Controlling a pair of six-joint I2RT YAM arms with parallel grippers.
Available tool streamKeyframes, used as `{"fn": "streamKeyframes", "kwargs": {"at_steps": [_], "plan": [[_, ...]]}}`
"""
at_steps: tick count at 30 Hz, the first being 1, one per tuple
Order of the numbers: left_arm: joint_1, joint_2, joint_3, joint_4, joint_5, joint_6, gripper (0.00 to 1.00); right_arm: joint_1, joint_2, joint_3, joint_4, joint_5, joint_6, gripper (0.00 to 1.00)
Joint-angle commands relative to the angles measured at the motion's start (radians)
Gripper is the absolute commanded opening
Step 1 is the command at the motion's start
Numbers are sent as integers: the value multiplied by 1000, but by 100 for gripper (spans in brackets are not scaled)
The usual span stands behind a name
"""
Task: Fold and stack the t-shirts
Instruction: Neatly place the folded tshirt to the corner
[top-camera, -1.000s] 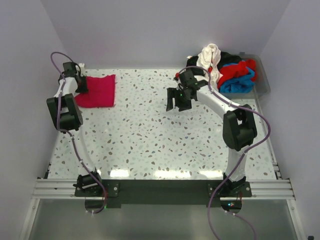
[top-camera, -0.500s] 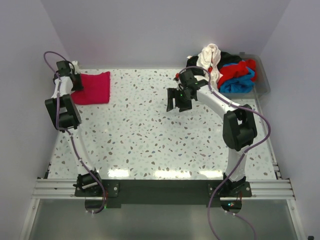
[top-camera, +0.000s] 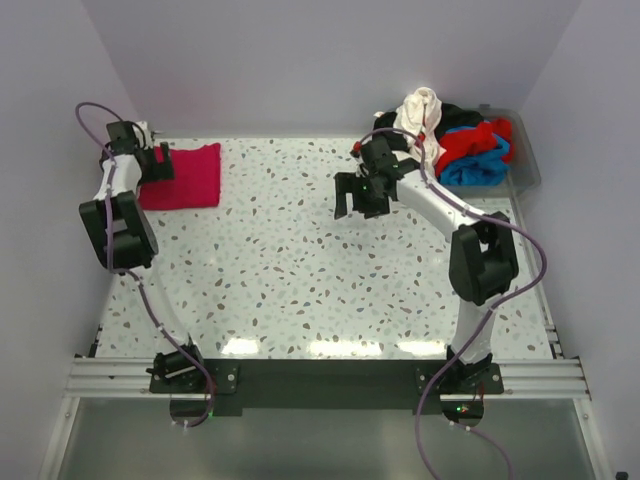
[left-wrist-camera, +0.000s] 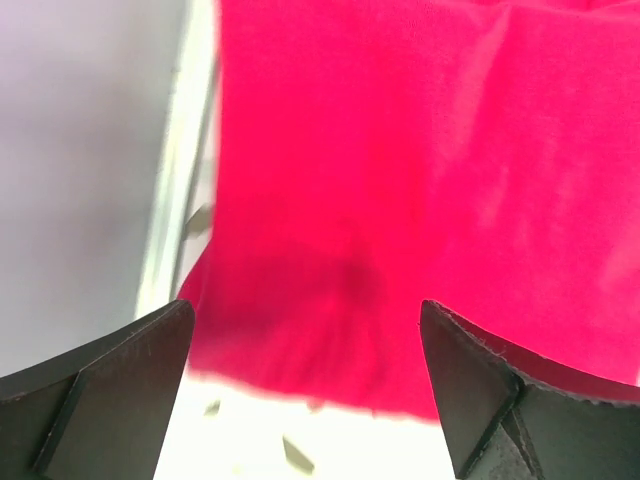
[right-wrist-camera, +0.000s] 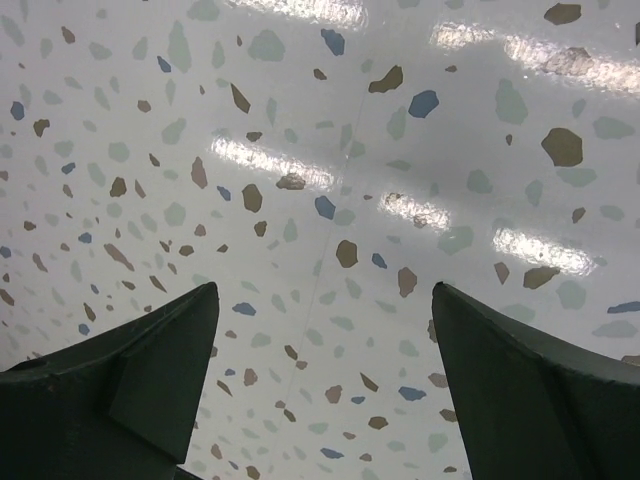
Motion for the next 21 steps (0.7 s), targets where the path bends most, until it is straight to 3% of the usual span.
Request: {"fn": "streamKeyframes", "kwargs": {"at_steps": [1, 8, 16, 21], "plan": [[-14, -195, -87, 79, -65, -55, 100, -1, -111, -28, 54, 51, -41, 91], [-114, -466, -295, 94, -84, -112, 100, -2, -180, -94, 111, 85, -67, 99], [-397, -748, -618, 114, -73, -282, 100, -22, -240, -183, 183, 114, -78, 99], [-589, -917, -750, 77, -147, -397, 100, -55, -288, -253, 243, 119, -52, 99]]}}
